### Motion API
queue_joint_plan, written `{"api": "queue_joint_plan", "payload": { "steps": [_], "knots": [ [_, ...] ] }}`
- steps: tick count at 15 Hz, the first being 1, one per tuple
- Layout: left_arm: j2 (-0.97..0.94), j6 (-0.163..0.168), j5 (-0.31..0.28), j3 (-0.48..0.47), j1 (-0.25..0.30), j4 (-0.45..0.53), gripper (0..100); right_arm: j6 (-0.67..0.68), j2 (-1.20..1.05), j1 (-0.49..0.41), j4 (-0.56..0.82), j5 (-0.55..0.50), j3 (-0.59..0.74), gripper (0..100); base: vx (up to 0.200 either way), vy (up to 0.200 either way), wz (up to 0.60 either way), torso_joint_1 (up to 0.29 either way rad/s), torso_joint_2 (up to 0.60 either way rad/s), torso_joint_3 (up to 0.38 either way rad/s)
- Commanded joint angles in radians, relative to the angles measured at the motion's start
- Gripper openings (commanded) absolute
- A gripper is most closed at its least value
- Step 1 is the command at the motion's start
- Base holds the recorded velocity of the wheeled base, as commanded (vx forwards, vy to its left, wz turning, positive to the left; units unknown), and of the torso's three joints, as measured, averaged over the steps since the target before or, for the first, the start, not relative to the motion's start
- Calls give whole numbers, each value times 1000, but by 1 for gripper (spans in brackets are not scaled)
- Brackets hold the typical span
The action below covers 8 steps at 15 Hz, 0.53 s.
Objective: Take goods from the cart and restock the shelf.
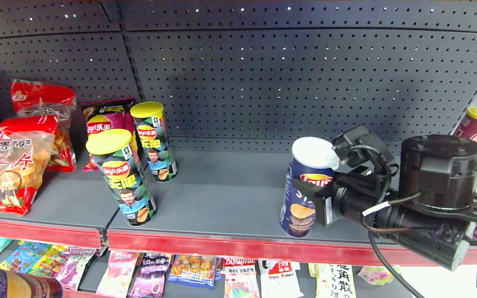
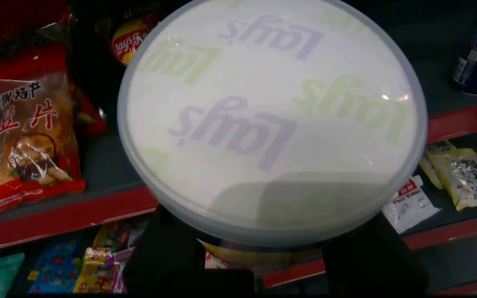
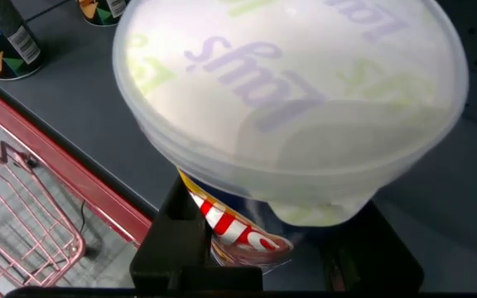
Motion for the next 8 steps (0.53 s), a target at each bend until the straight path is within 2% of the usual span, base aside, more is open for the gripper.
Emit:
{"api": "queue_joint_plan", "payload": {
  "steps": [1, 2, 3, 8],
  "knots": [
    [0, 0, 0, 0, -1, 0, 0, 1, -1, 1, 2, 1, 6, 0, 0, 0, 0, 0, 0, 0],
    [0, 0, 0, 2, -1, 0, 0, 2, -1, 1, 2, 1, 8, 0, 0, 0, 0, 0, 0, 0],
    [0, 0, 0, 2, -1, 1, 0, 2, -1, 1, 2, 1, 8, 100, 0, 0, 0, 0, 0, 0],
    [0, 0, 0, 3, -1, 0, 0, 1, -5, 1, 2, -1, 6, 100, 0, 0, 0, 0, 0, 0]
  ]
}}
